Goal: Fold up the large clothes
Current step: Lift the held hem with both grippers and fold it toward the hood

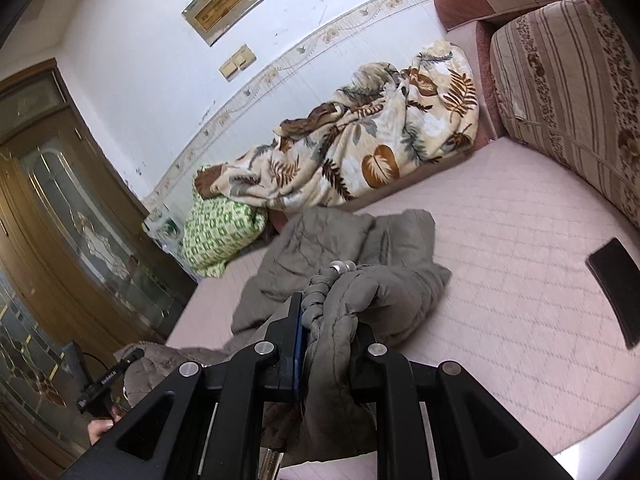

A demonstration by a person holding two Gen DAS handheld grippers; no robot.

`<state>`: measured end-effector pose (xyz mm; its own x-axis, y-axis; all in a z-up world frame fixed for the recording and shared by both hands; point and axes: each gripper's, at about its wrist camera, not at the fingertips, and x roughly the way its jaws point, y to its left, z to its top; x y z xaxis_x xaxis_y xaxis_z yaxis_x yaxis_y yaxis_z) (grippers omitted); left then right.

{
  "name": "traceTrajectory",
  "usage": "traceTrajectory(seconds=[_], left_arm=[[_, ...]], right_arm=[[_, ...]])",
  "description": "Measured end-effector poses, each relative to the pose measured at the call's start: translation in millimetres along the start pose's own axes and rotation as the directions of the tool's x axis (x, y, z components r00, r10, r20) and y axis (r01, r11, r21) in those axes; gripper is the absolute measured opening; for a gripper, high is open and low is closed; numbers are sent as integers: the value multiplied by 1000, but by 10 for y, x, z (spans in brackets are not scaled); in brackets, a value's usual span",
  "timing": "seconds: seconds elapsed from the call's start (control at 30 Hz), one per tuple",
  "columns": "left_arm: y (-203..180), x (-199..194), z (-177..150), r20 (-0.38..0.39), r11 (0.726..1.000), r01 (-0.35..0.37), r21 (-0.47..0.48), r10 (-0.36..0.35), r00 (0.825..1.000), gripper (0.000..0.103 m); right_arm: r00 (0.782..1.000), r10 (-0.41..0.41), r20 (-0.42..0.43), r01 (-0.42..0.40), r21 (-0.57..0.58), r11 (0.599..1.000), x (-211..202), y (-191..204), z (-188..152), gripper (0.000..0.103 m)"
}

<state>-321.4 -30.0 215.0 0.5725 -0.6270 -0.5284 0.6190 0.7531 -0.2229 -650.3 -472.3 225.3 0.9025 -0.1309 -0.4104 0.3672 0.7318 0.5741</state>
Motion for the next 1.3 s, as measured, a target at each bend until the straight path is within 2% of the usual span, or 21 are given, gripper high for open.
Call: traceTrajectory(seconds=[0.17,0.4,0.8,1.03,1.3], left_arm=[[12,223,356,1,1000,2,-25,-2,1000,21],[27,764,858,-31,999,0,-50,-2,1000,23],[92,1879,1446,-133,996,-47,-79,36,991,24],[216,2680,1639,-231,990,-82,-117,53,971,26],[304,3509,1629,-331,982,-130,-135,79,941,27]], right_arm=[[999,33,6,-33,28,999,247,-4,336,15],[999,43,-14,-42,45,998,698,-17,765,15],[998,6,-56,0,104,995,1526,-292,1330,16],[994,-34,-108,51,156,986,2175,-626,1532,16],[982,-76,-172,116,235,965,2991,-1089,1546,17]])
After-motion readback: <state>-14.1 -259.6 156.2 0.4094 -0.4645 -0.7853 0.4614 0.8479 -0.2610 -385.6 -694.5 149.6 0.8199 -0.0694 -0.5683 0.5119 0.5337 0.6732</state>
